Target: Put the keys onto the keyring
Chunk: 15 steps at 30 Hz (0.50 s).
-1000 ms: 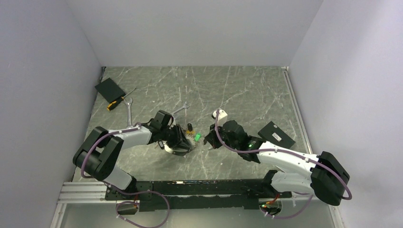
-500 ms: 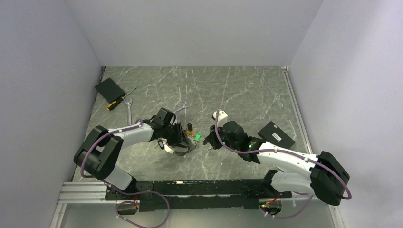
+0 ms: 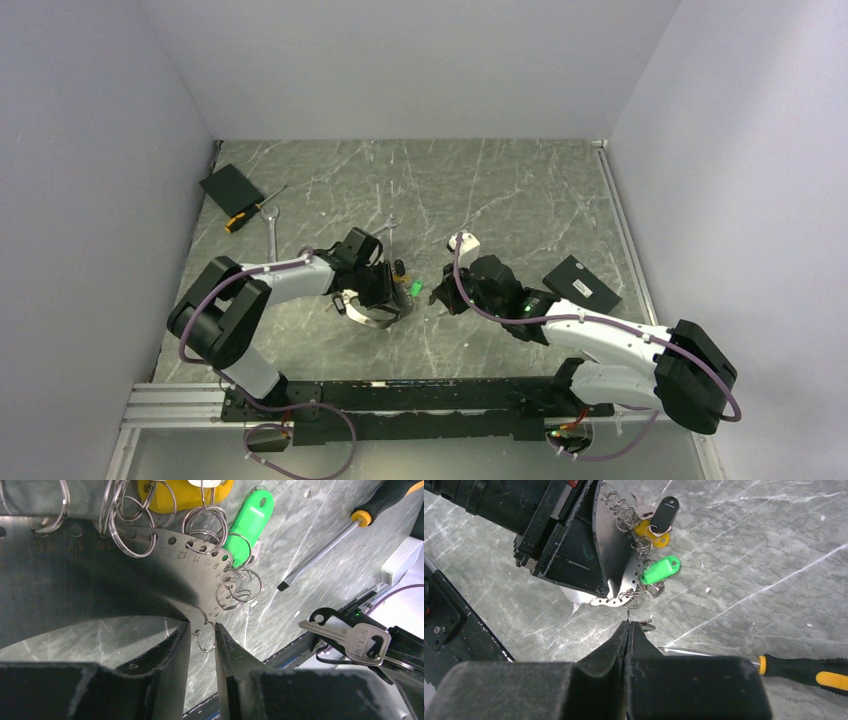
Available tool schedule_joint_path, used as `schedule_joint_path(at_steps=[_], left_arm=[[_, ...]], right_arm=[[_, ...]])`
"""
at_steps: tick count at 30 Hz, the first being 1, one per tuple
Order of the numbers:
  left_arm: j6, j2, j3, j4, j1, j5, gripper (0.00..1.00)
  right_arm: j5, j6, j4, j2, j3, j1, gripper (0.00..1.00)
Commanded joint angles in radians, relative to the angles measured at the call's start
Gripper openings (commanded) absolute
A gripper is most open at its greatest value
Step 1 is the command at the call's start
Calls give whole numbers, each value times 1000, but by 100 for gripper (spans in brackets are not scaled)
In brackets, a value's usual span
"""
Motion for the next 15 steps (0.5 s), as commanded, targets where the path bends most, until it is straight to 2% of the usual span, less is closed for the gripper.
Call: schedule_joint_path(at_steps=[1, 15], left_arm=[[28, 12, 45, -13, -19, -28, 28], [41, 40, 70, -27, -34, -32, 22]], right_arm=[[17, -14, 22, -26, 1, 3, 0], [6, -22, 25, -7, 17, 5, 0]])
